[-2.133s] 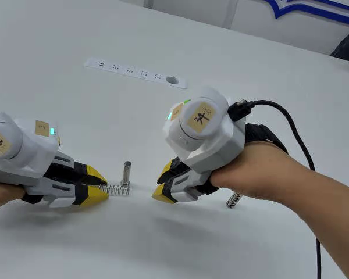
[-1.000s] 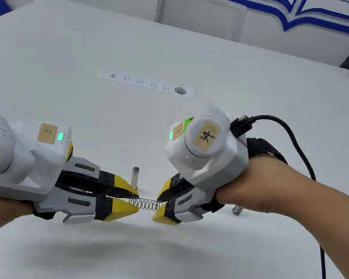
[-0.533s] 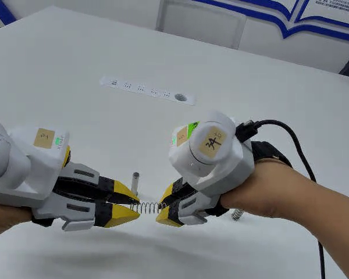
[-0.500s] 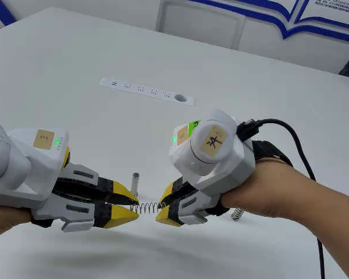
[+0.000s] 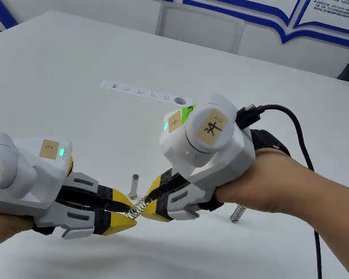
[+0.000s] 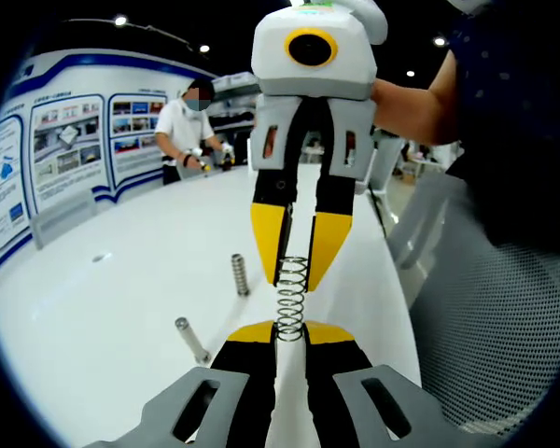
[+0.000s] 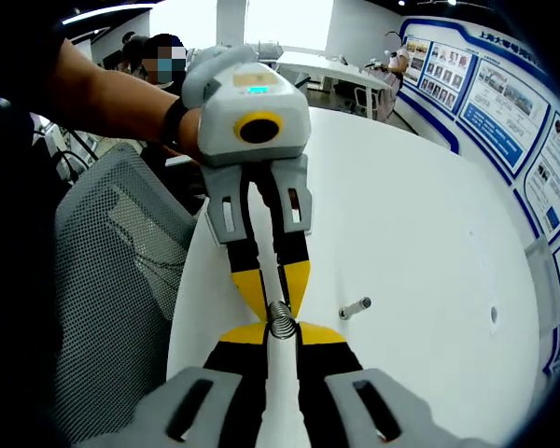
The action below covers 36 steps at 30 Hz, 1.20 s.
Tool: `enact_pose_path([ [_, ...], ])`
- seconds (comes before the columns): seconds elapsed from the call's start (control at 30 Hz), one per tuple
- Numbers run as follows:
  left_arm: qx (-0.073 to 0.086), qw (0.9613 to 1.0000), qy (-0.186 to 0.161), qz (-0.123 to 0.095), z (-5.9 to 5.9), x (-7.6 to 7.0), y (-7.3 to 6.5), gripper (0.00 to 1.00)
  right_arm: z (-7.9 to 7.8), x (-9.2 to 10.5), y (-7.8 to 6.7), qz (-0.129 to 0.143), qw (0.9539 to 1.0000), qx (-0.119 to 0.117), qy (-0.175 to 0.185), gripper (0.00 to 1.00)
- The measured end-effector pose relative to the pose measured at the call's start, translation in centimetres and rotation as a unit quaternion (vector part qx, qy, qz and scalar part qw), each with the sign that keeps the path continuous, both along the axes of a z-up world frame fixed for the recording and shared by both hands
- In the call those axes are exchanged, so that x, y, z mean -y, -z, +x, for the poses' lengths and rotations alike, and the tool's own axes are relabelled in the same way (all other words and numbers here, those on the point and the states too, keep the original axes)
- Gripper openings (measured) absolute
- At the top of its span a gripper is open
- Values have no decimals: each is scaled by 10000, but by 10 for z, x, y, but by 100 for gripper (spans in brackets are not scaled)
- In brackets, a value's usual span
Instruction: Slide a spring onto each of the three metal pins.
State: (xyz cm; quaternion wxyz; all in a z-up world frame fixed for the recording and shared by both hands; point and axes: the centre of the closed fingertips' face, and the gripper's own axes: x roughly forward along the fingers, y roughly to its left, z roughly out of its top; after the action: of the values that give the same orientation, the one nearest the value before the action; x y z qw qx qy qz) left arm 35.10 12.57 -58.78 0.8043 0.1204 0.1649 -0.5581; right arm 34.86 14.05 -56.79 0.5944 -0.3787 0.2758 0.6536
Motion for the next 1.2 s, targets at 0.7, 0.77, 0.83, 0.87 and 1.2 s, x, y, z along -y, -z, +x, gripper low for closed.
enact_pose_path([
  [0.7, -40, 9999, -93, -118, 1, -1, 3, 10, -1, -11, 5, -158, 9998, -32, -133, 13],
  [0.77, -46, 9999, -96, -120, 1, -1, 3, 10, -1, -12, 6, -159, 9998, -41, -133, 13],
  [0.83, -45, 9999, -103, -110, 2, -1, 4, 10, -1, -12, 6, -170, 9998, -63, -123, 14],
  [0.87, -48, 9999, -105, -121, 2, -1, 4, 10, 0, -13, 7, -169, 9998, -67, -119, 14],
  [1.2, -3, 9998, -125, -167, 5, -1, 5, 10, 2, -13, 9, -200, 9997, -128, -95, 14],
])
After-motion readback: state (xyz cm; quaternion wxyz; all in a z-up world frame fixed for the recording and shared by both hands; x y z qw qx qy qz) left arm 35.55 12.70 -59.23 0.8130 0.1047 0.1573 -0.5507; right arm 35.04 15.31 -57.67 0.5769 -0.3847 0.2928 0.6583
